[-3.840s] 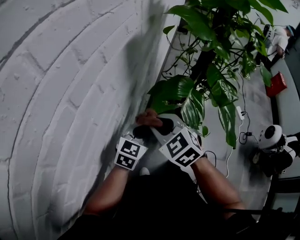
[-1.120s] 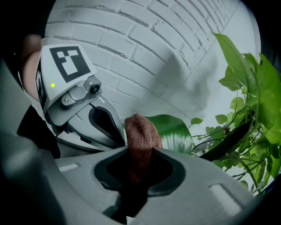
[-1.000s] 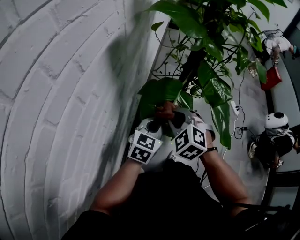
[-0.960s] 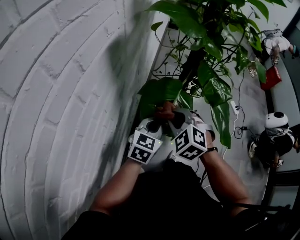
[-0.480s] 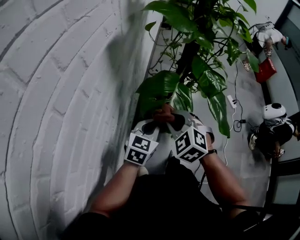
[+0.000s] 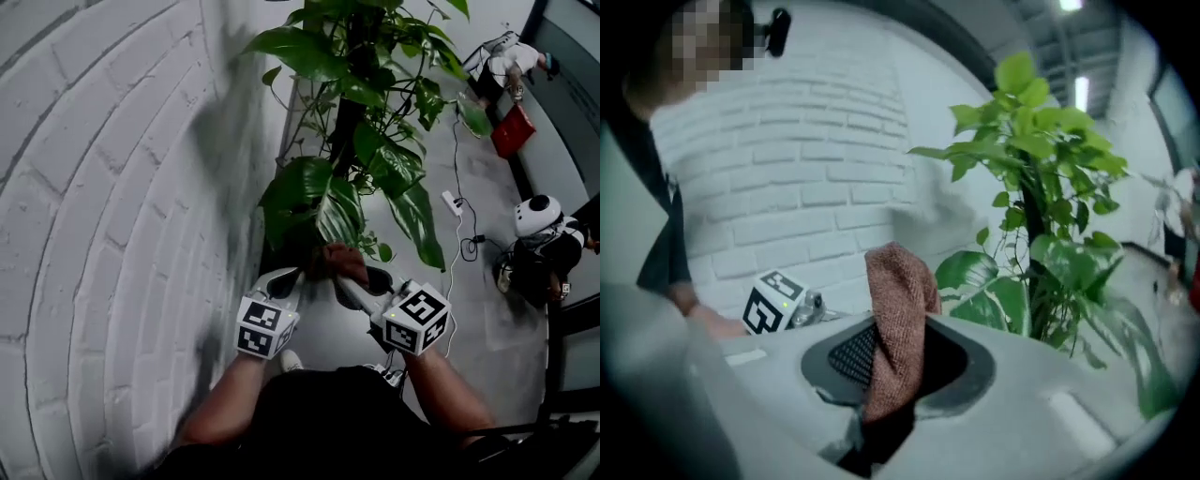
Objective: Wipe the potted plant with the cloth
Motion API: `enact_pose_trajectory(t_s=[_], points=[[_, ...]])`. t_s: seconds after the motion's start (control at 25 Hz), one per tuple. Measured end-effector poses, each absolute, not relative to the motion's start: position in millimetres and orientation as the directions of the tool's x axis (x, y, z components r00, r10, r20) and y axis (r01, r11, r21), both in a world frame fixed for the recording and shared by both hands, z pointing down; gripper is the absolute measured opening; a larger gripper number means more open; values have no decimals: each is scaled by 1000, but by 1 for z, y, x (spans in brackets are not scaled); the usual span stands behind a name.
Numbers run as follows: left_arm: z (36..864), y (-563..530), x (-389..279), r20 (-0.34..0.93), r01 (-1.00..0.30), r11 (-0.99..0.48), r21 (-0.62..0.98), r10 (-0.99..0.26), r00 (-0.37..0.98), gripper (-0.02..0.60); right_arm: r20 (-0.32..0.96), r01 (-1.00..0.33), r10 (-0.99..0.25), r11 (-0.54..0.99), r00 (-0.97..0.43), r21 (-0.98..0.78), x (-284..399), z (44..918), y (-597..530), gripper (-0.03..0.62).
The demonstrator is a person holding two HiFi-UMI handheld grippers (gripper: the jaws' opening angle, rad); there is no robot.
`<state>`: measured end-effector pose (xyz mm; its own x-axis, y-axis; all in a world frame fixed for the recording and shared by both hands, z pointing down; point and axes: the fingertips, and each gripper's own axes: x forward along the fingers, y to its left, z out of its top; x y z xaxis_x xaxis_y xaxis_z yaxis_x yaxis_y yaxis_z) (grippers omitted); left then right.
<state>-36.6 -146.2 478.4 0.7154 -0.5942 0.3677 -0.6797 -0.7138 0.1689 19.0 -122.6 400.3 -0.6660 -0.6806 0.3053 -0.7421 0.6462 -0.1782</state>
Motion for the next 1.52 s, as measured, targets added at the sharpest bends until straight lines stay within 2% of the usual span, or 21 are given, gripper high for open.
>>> enact_pose_trajectory(t_s=[0.08,0.32,0.68,0.92,1.08,1.24,1.52], points=[[473,-137,-36,362,-678,-712,185,-592,720,17,267,-755,-707,603,-655,-259,40,402,-113,66],[451,-103,-17,332,-675,-710,199,-600,728,17,278,-796,-746,549,-605,-256,97,410,-82,66],[435,-11,21,304,-750,-616,242,-686,661,17,209,-778,-753,573,-624,-258,172,388,1,66],[443,66,62,335,-760,-606,234,-684,648,17,236,-749,-715,590,-658,-300,219,415,73,66],[445,109,78,374,-758,-610,231,-663,648,17,214,-736,-724,551,-656,-393,246,426,99,66],[436,120,80,390,-765,-593,251,-662,640,17,170,-717,-738,530,-653,-453,257,426,112,66],[412,121,67,384,-768,-619,167,-677,628,17,186,-749,-752,533,-633,-393,235,415,137,66]])
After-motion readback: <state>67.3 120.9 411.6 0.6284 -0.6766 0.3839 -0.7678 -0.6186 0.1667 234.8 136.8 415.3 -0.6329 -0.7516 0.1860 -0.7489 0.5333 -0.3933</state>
